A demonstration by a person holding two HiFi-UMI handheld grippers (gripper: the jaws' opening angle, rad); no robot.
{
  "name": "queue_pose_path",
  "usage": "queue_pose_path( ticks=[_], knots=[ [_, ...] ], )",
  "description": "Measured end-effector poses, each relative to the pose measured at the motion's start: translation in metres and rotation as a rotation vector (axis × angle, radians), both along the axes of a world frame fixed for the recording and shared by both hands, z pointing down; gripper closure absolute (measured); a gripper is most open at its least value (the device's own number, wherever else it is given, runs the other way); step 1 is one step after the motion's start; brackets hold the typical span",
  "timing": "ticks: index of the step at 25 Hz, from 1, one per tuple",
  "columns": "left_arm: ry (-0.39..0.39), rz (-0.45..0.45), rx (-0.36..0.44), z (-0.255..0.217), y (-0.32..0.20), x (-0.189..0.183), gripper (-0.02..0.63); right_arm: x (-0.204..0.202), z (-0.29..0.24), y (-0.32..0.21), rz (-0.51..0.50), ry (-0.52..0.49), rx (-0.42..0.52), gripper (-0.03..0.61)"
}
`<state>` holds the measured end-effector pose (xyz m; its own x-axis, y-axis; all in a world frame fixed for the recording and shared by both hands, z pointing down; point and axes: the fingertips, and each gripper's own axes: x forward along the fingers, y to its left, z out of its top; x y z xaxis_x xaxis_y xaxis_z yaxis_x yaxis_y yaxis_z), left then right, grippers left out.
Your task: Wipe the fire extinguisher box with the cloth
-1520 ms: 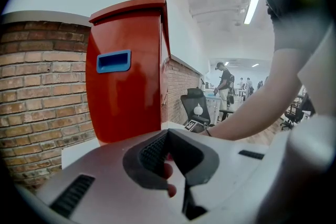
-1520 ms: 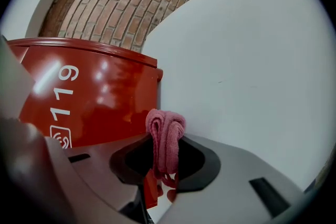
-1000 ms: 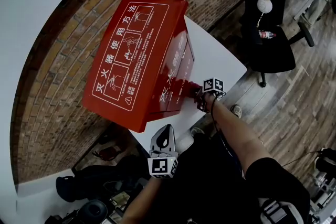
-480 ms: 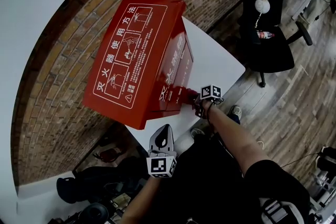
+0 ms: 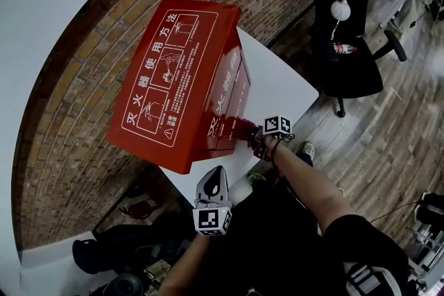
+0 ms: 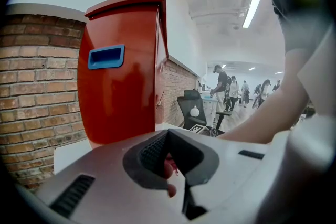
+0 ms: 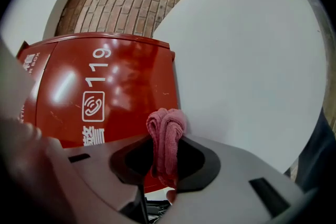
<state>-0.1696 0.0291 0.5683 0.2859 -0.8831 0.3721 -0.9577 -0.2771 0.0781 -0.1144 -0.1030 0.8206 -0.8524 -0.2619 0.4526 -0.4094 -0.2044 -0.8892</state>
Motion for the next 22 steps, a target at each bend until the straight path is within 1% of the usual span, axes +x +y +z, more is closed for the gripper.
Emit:
queue_pose_path(
  ticks=[12, 22],
  knots=[
    [0.022, 0.010, 0.007, 0.002, -0.006, 0.006, 0.586, -0.002, -0.048, 0.001, 0.016, -0.083, 0.025, 0.472],
    [0.031, 0.034, 0.016, 0.002, -0.010, 0.013, 0.586, -0.004, -0.101, 0.005, 0.032, -0.161, 0.046, 0.472]
  ],
)
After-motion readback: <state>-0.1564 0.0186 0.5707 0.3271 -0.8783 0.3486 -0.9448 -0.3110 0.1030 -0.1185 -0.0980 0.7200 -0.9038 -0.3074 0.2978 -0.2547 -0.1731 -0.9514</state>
